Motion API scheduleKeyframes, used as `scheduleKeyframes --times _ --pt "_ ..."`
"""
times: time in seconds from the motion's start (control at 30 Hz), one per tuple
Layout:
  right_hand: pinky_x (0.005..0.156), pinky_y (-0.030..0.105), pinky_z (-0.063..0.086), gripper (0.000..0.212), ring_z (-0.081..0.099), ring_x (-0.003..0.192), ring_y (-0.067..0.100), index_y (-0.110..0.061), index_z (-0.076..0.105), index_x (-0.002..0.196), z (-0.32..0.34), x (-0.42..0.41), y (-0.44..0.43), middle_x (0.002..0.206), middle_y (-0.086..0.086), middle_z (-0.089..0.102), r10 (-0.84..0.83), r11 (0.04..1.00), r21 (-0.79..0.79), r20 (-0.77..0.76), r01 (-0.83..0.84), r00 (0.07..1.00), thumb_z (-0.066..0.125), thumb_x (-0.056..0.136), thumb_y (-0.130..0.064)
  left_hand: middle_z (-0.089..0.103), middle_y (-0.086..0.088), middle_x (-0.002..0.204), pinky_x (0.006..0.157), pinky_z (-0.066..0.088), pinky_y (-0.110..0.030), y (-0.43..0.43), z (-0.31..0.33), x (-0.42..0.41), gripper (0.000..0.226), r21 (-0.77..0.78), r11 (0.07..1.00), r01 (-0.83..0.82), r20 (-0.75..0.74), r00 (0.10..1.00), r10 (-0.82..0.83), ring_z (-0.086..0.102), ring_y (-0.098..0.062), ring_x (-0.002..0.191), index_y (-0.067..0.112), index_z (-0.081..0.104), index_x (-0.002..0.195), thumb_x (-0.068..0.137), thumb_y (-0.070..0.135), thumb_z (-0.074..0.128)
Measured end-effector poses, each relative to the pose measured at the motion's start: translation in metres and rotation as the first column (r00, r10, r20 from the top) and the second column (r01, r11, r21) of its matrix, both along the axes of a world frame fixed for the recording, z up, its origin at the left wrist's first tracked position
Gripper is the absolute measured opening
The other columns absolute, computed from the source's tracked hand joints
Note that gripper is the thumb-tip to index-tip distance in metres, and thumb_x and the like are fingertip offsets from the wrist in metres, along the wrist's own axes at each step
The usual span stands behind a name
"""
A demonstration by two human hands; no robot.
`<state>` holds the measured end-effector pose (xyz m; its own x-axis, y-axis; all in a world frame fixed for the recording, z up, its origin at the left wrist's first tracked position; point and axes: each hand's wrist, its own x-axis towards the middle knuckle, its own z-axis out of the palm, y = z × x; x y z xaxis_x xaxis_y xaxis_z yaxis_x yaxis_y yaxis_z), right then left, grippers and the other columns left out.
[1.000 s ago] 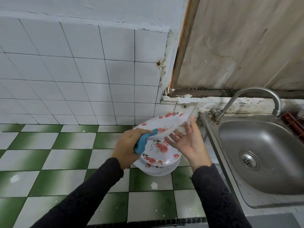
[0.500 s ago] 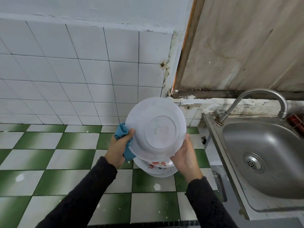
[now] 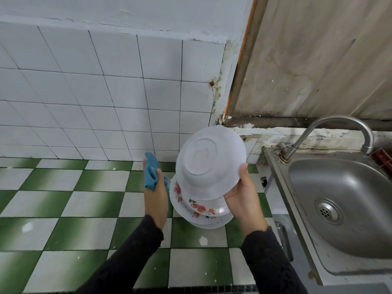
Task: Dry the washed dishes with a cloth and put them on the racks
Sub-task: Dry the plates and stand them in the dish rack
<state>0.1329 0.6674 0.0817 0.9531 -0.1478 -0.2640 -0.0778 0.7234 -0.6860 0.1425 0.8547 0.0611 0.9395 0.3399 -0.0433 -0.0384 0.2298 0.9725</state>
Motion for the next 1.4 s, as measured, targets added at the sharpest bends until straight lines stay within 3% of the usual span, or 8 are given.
scheduleKeyframes --times 0.13,0.27,0.5,0.73,0.9,1.1,1.27,1.4 --pt "0.108 0.057 0.046 0.039 0.063 0.123 0.032 -0.015 0.056 0.134 0.005 -0.002 0.022 0.131 0.013 0.067 0.02 0.994 -0.103 -0.026 -0.023 0.999 0.045 0.105 -0.037 0.064 -0.006 0.111 0.082 0.059 -0.028 -0.027 0.009 -0.012 0.04 0.197 0.941 0.276 0.099 0.949 -0.299 0.064 -0.01 0.098 0.021 0.044 0.138 0.1 0.031 0.042" --pt "0.105 0.055 0.049 0.043 0.064 0.122 0.032 -0.011 0.055 0.14 0.001 -0.002 0.043 0.134 0.016 0.064 0.029 0.987 -0.154 -0.076 -0.04 0.997 0.047 0.106 -0.037 0.011 0.024 0.16 0.121 0.017 -0.031 -0.046 -0.007 0.004 0.058 0.652 0.66 0.372 0.143 0.795 -0.589 0.007 -0.004 0.15 0.041 0.013 0.15 0.102 0.032 0.045" --pt "0.09 0.045 0.059 0.044 0.072 0.096 0.024 -0.016 0.067 0.118 0.008 0.001 0.039 0.098 0.005 0.076 0.038 0.901 -0.422 -0.155 -0.1 0.987 0.053 0.097 -0.052 0.023 0.009 0.16 0.123 0.018 -0.046 -0.035 0.001 0.051 0.054 0.622 0.659 0.422 0.003 0.841 -0.541 0.014 -0.01 0.149 0.025 0.027 0.152 0.102 0.033 0.045" --pt "0.11 0.048 0.046 0.058 0.065 0.12 0.024 -0.014 0.058 0.136 0.022 0.0 0.026 0.127 0.01 0.07 0.104 0.942 -0.309 -0.091 -0.128 0.99 0.04 0.101 -0.056 0.015 0.007 0.164 0.124 0.003 -0.045 -0.036 0.0 0.025 0.06 0.917 0.365 0.163 0.168 0.671 -0.722 0.0 -0.013 0.152 0.024 0.019 0.154 0.1 0.043 0.035" --pt "0.103 0.05 0.051 0.124 0.065 0.117 0.027 -0.024 0.054 0.139 0.013 0.005 0.034 0.128 0.009 0.067 0.096 0.793 -0.577 -0.202 -0.198 0.975 0.046 0.047 -0.106 0.022 0.01 0.161 0.122 0.021 -0.046 -0.035 0.006 0.047 0.062 0.626 0.672 0.395 0.036 0.847 -0.531 0.015 -0.009 0.149 0.026 0.025 0.155 0.098 0.048 0.039" --pt "0.105 0.049 0.05 0.059 0.067 0.116 0.026 -0.016 0.058 0.136 0.017 0.005 0.025 0.124 0.01 0.071 0.105 0.902 -0.406 -0.128 -0.148 0.986 0.039 0.1 -0.059 0.024 0.011 0.16 0.124 0.006 -0.04 -0.035 0.003 0.036 0.053 0.886 0.439 0.152 0.194 0.738 -0.646 0.007 -0.007 0.151 0.03 0.027 0.151 0.1 0.045 0.033" --pt "0.102 0.051 0.052 0.062 0.069 0.113 0.033 -0.005 0.062 0.131 0.02 0.009 0.016 0.121 0.016 0.072 0.045 0.956 -0.281 -0.14 -0.084 0.989 0.056 0.09 -0.052 0.052 0.007 0.141 0.113 0.039 -0.044 -0.021 0.004 0.07 0.047 0.443 0.797 0.41 0.097 0.862 -0.498 0.047 -0.009 0.13 0.031 0.047 0.143 0.101 0.051 0.042" --pt "0.107 0.054 0.047 0.061 0.065 0.12 0.031 -0.012 0.057 0.137 0.016 0.008 0.004 0.129 0.013 0.068 -0.003 0.991 -0.13 -0.093 -0.009 0.996 0.049 0.094 -0.055 0.06 0.008 0.123 0.095 0.049 -0.016 -0.008 -0.006 0.064 0.04 0.18 0.883 0.432 -0.039 0.901 -0.433 0.054 -0.016 0.124 0.022 0.046 0.141 0.105 0.036 0.034"
